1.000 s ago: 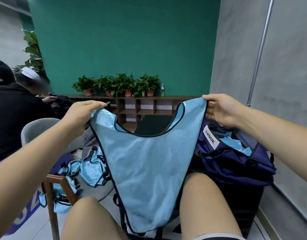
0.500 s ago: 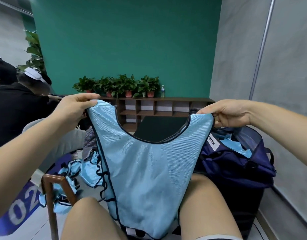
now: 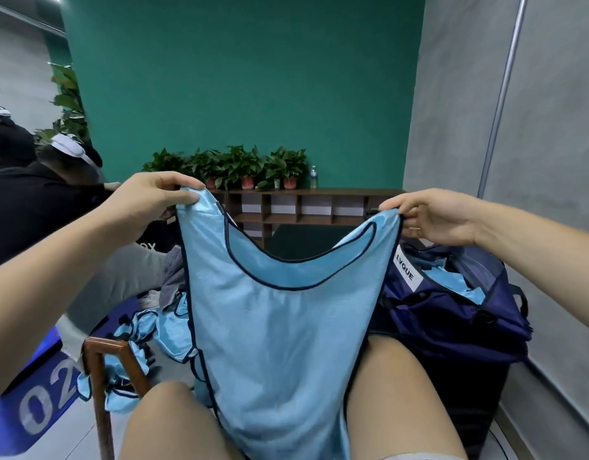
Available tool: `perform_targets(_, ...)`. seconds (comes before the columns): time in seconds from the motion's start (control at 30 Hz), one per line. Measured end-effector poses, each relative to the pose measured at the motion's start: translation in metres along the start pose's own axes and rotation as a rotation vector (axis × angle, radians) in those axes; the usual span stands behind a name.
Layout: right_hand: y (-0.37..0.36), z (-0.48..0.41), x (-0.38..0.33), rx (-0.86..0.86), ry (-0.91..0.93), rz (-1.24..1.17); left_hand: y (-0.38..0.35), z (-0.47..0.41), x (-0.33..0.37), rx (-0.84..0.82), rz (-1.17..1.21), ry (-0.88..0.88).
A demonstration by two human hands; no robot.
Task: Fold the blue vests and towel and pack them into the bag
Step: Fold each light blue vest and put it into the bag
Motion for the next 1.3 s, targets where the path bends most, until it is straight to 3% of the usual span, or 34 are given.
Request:
perform_targets(0.33, 0.033, 0.005, -0.029, 0.346, 0.265, 0.086, -0.002, 0.009, 0.022, -0.084, -0.249, 0.013)
perform_targets(0.57, 0.043, 0.012, -0.054, 0.544, 0.442, 0.445, -0.008, 0.008, 0.024, -0.157, -0.461, 0.001)
perform_targets(0.67, 0.039, 0.019, -0.067, 0.618, 0.497, 0.619, -0.003, 0.005, 0.031, -0.075, -0.506, -0.051)
perform_targets(0.83, 0.022, 0.029, -0.08, 0.596, 0.562, 0.881, -0.003, 0.007, 0.048, 0.004, -0.66, -0.156)
perform_targets(1.03, 0.02, 0.027, -0.084, 0.589, 0.565, 0.948, -0.005, 0.005, 0.043, -0.05, -0.562, -0.084)
perform_targets(1.13, 0.024, 0.027, -0.084, 0.59, 0.55, 0.929, -0.014, 0.012, 0.041, -0.192, -0.502, -0.001)
perform_targets(1.3, 0.029, 0.031, -0.089, 0.625, 0.564, 0.889, -0.014, 0.016, 0.043, -0.229, -0.622, -0.011)
Point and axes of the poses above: each hand's wrist, its own z-axis away from the middle knuckle, its own y-axis out of the back of the hand, x = y × z, the point moved 9 cm from there along -z, towards the middle knuckle, and after that the axes turned 1 degree about y, right-handed, at the moved point
